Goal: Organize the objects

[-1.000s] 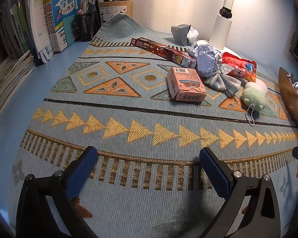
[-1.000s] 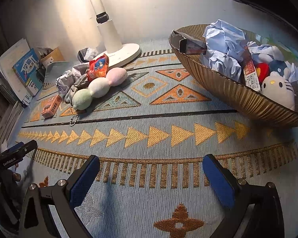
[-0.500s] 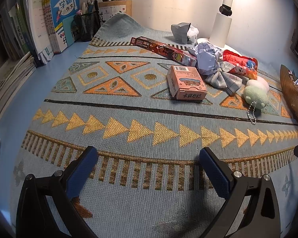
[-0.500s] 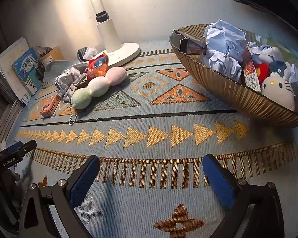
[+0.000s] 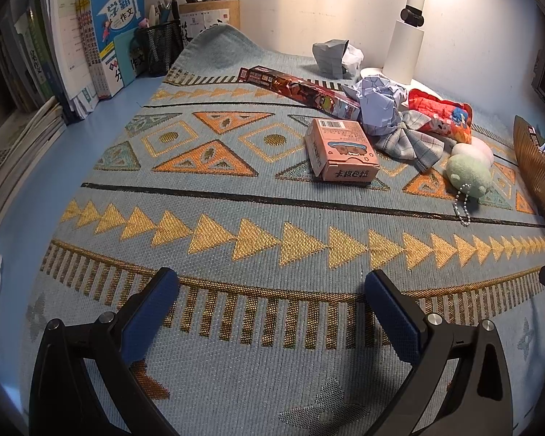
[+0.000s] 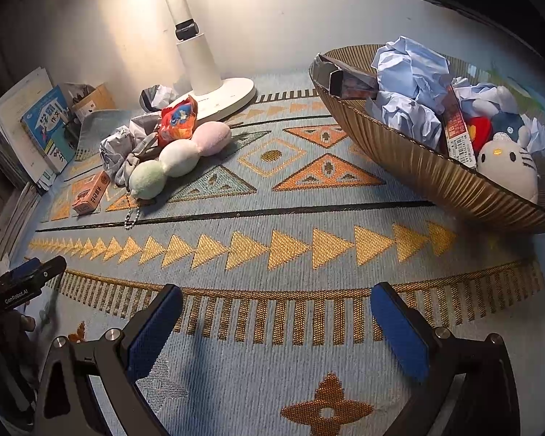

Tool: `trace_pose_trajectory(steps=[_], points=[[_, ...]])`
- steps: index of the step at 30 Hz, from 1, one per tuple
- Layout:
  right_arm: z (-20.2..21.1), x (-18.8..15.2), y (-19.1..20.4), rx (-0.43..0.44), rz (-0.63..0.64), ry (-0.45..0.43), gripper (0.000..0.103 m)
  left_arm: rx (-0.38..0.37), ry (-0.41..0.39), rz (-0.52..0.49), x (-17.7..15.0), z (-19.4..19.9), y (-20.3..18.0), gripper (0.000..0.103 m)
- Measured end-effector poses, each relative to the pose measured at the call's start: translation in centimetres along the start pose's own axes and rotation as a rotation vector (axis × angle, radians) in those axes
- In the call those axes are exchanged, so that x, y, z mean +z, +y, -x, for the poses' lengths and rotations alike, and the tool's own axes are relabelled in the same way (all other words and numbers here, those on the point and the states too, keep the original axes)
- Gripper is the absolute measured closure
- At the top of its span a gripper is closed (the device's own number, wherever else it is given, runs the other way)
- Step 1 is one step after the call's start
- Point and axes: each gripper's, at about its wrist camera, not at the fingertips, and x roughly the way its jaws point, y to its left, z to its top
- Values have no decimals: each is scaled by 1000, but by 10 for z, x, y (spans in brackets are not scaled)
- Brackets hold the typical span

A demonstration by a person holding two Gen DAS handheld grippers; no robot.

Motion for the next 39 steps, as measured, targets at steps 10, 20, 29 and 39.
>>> trace_pose_trajectory(steps=[10, 20, 29, 39], points=[[-1, 0, 2, -9, 9, 6, 0, -8, 2, 3, 1, 1, 0, 1], [-13, 0, 20, -128, 121, 69, 0, -9, 15, -23, 2, -1, -2, 1], [-8, 27, 50, 37, 97, 69, 13, -145, -85, -169, 55, 5, -18, 1], [-65, 89, 84, 103, -150, 102, 13, -149, -31, -229, 71, -51, -55, 48]])
